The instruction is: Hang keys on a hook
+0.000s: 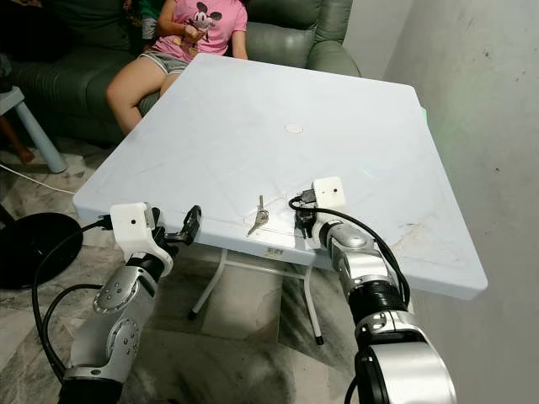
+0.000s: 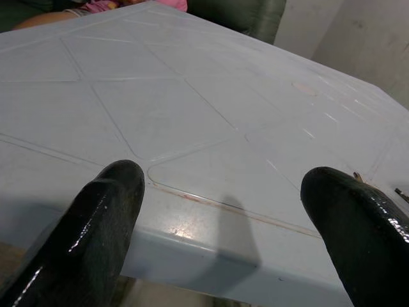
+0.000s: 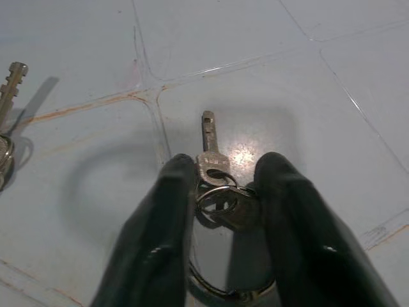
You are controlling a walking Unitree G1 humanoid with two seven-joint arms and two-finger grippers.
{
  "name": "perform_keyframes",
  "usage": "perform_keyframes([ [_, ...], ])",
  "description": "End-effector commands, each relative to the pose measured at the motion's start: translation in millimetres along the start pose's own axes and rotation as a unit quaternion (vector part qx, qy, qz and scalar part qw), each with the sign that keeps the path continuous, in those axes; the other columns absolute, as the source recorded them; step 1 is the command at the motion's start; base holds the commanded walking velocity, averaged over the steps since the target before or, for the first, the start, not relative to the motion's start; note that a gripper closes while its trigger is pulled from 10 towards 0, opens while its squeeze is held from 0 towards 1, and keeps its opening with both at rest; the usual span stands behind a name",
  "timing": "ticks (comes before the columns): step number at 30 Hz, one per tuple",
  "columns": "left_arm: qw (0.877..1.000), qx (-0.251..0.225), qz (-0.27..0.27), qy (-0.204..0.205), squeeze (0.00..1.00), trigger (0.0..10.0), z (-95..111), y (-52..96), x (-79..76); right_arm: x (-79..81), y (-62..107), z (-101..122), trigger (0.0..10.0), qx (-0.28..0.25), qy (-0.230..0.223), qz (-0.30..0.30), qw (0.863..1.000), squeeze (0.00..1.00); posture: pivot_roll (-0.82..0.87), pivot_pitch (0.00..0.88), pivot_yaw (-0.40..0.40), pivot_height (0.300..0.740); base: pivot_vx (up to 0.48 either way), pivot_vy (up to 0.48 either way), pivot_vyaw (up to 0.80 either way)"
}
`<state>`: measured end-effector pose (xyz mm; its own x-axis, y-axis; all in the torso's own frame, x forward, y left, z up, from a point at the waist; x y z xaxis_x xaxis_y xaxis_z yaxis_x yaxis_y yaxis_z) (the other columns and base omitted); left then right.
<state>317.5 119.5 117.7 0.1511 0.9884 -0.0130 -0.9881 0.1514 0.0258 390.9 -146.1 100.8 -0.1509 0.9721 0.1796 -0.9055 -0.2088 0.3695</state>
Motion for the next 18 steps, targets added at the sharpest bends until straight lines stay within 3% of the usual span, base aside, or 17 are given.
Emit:
perform_keyframes([
  [1, 1.000, -0.006, -0.001, -0.002, 0.00, 10.0, 4.4, -1.6, -2.9, -4.2, 0.5, 2.2, 0.0, 0.001, 0.011, -0.005, 1.000, 0.00, 0.07, 0.066, -0.098, 0.732, 0.000, 0.000, 0.00],
  [14, 1.000, -0.006, -0.001, -0.002, 0.00, 10.0, 4.7, -2.6, -2.1, -7.0, 0.6, 0.9, 0.0, -0.001, 0.018, -0.010, 1.000, 0.00, 0.07, 0.059, -0.095, 0.732, 0.000, 0.000, 0.00],
  [18, 1.000, -0.008, 0.000, -0.001, 0.00, 10.0, 5.2, -3.3, -2.0, -6.0, 0.2, 5.0, 0.0, -0.013, -0.008, -0.008, 1.000, 0.00, 0.07, 0.056, -0.096, 0.732, 0.000, 0.000, 0.00],
])
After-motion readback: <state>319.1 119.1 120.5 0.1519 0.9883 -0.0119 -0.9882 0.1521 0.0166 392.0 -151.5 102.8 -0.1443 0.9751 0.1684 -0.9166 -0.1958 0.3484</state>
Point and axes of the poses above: a point about 5 cm out from each wrist's last joint towards the gripper, its own y axis pointing back from the gripper into the wrist, its own z axis along the axis of the wrist's last joint, x = y × z, the point moved 2 cm from there along -y, pointing out of the wrist towards the gripper, and after that the axes turned 13 degrees about -y, right-handed, at the moved point
